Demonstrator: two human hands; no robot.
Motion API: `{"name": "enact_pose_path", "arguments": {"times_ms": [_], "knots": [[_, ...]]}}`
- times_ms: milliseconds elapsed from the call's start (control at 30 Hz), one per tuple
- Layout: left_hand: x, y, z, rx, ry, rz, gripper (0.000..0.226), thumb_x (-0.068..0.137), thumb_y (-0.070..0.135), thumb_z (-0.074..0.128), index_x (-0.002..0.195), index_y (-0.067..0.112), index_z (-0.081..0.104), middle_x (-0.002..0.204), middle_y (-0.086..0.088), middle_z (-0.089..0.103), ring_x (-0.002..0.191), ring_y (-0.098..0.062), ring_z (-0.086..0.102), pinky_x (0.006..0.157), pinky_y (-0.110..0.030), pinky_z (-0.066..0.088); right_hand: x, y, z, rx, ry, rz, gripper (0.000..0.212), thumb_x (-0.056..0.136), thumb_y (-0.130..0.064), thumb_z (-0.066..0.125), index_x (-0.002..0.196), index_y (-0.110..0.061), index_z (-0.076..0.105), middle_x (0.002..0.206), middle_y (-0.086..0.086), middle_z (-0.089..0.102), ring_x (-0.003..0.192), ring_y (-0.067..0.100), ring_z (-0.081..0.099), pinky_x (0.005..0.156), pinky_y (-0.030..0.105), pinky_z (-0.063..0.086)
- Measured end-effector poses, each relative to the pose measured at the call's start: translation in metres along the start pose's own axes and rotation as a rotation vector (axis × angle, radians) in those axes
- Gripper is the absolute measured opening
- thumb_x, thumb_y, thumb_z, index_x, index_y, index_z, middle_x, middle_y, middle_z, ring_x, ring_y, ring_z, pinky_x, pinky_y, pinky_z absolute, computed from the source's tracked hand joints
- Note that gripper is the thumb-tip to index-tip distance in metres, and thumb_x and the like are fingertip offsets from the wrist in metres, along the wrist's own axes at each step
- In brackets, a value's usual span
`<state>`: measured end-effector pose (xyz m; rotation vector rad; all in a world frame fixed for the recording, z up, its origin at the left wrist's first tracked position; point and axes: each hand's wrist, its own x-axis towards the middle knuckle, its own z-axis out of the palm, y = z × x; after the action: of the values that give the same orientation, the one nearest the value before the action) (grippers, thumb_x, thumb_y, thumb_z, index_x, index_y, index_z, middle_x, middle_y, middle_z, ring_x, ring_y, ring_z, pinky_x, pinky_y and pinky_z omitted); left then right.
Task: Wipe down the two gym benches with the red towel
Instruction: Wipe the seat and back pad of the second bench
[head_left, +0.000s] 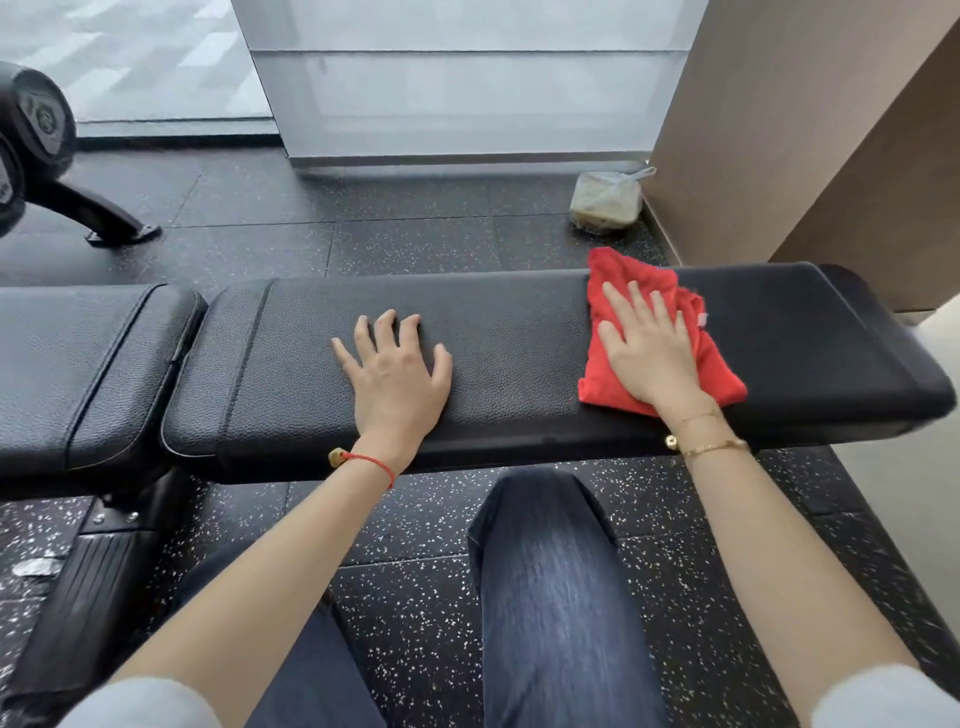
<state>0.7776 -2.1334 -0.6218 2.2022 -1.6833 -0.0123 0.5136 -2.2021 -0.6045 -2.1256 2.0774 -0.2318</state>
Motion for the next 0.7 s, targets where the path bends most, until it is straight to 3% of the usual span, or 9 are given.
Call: {"name": "enact_pose_path", "arguments": {"times_ms": [67, 133, 300, 400, 533, 700], "knots": [[0.000, 0.001, 0.000, 0.005, -0.002, -0.001, 0.053, 0.095, 0.046, 0.041, 0.139, 0.018, 0.046, 0.149, -0.010, 0.040, 0.144, -0.036, 0.024, 0.118, -0.064, 0.011, 0.020, -0.002, -0.004, -0.003, -0.023, 0.107, 0.056, 0.102, -0.042, 0.026, 0.155, -0.037, 0.010, 0.165, 0.000, 0.006, 0.151, 0.026, 0.003, 0.122, 0.048, -0.002], [0.000, 0.001, 0.000, 0.001, -0.006, -0.001, 0.053, 0.095, 0.046, 0.041, 0.139, 0.018, 0.046, 0.148, -0.010, 0.040, 0.143, -0.036, 0.024, 0.118, -0.064, 0.011, 0.029, -0.019, -0.002, -0.012, -0.035, 0.092, 0.057, 0.101, -0.041, 0.026, 0.156, -0.035, 0.008, 0.165, 0.001, 0.004, 0.151, 0.028, 0.002, 0.122, 0.049, -0.003], [0.001, -0.001, 0.002, -0.028, 0.015, -0.004, 0.050, 0.093, 0.044, 0.045, 0.136, 0.018, 0.049, 0.147, -0.009, 0.042, 0.142, -0.035, 0.026, 0.117, -0.064, 0.012, -0.002, -0.061, 0.010, -0.006, -0.054, -0.244, 0.057, 0.101, -0.043, 0.031, 0.154, -0.038, 0.013, 0.164, -0.003, 0.008, 0.152, 0.024, 0.005, 0.122, 0.046, -0.001], [0.001, -0.004, 0.004, -0.040, 0.022, 0.007, 0.049, 0.093, 0.043, 0.047, 0.134, 0.019, 0.050, 0.146, -0.008, 0.042, 0.141, -0.035, 0.027, 0.117, -0.064, 0.013, -0.028, -0.051, 0.014, 0.007, -0.025, -0.294, 0.056, 0.101, -0.042, 0.034, 0.154, -0.039, 0.017, 0.164, -0.005, 0.012, 0.151, 0.023, 0.007, 0.122, 0.044, 0.000], [0.001, -0.005, 0.003, -0.051, 0.023, 0.035, 0.049, 0.095, 0.040, 0.046, 0.137, 0.016, 0.049, 0.147, -0.008, 0.043, 0.142, -0.032, 0.028, 0.119, -0.061, 0.012, -0.042, -0.007, 0.010, 0.007, 0.041, -0.206, 0.055, 0.101, -0.040, 0.035, 0.153, -0.040, 0.019, 0.163, -0.005, 0.015, 0.151, 0.023, 0.010, 0.122, 0.045, 0.004], [-0.001, -0.002, 0.002, -0.041, 0.069, 0.124, 0.043, 0.095, 0.034, 0.046, 0.133, 0.015, 0.054, 0.142, -0.004, 0.051, 0.138, -0.028, 0.037, 0.119, -0.051, 0.021, -0.004, 0.051, -0.007, -0.007, 0.043, 0.099, 0.056, 0.101, -0.041, 0.030, 0.155, -0.037, 0.015, 0.164, 0.000, 0.012, 0.151, 0.026, 0.009, 0.122, 0.047, 0.002]]}}
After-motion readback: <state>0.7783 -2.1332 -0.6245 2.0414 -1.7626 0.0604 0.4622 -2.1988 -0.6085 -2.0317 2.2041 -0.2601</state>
